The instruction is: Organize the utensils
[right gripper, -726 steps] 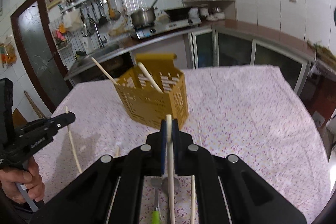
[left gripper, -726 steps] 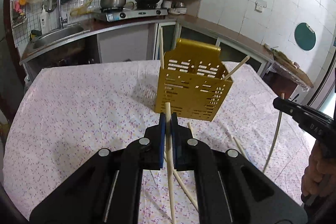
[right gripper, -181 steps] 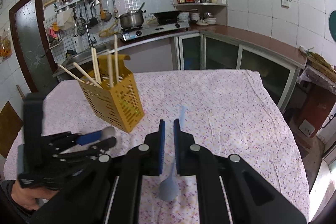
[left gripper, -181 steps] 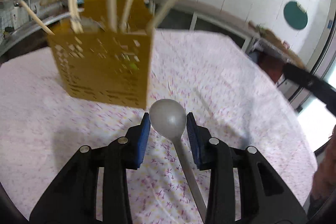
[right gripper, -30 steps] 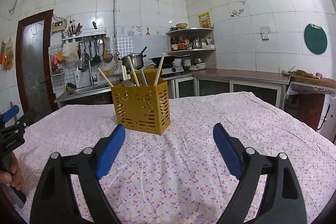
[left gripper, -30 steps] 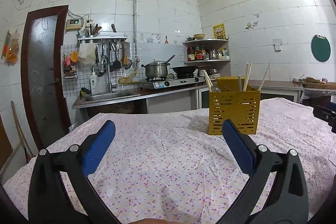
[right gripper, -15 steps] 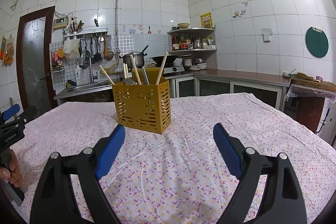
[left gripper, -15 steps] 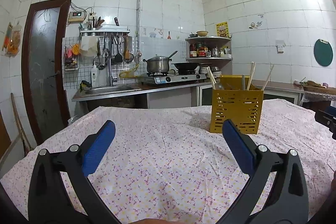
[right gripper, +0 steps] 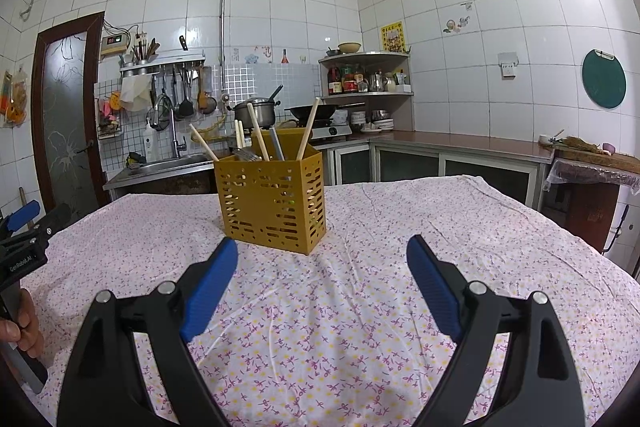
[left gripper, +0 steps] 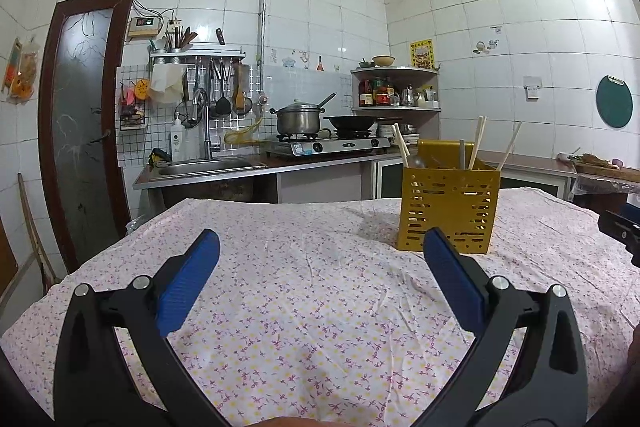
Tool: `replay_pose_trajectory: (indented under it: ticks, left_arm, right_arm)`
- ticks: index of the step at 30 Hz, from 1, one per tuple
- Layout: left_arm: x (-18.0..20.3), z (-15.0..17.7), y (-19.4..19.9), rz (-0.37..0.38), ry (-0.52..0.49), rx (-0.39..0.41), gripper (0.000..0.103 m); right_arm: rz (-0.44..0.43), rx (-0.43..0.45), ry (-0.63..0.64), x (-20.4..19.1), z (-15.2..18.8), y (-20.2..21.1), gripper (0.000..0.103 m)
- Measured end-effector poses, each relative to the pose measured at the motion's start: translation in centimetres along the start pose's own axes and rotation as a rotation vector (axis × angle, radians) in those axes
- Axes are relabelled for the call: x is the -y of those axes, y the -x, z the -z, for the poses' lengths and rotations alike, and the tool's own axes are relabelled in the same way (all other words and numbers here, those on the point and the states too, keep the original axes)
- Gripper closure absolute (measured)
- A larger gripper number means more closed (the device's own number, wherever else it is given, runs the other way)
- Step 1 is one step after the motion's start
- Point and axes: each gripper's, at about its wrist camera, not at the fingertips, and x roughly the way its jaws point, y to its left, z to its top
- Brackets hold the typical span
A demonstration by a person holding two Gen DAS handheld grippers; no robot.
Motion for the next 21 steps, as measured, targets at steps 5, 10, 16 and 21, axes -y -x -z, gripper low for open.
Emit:
replay_pose_trajectory:
  ticks: [5, 10, 16, 21]
  left_arm:
    - [-0.18, 0.11, -0.05, 0.009, 0.0, -0.002, 0.005]
    - [-0.34, 0.16, -0.18, 0.007, 0.002, -0.003, 0.005]
    - [-0.35, 0.14, -0.17, 0.008, 0.002, -0.003, 0.005]
    - [-0.44, 0.22, -0.21, 0.008, 0.005, -0.005, 0.005]
  right_arm:
    - [0.0, 0.004, -0.002, 0.04, 0.01, -0.06, 0.018]
    - [-0.001, 0.004, -0.002, 0.11, 0.05, -0.03, 0.018]
    - [-0.001, 0.005, -0.002, 0.13, 0.05, -0.01, 0.018]
    - [0.0, 0.005, -0.003, 0.09, 0.06, 0.0, 0.018]
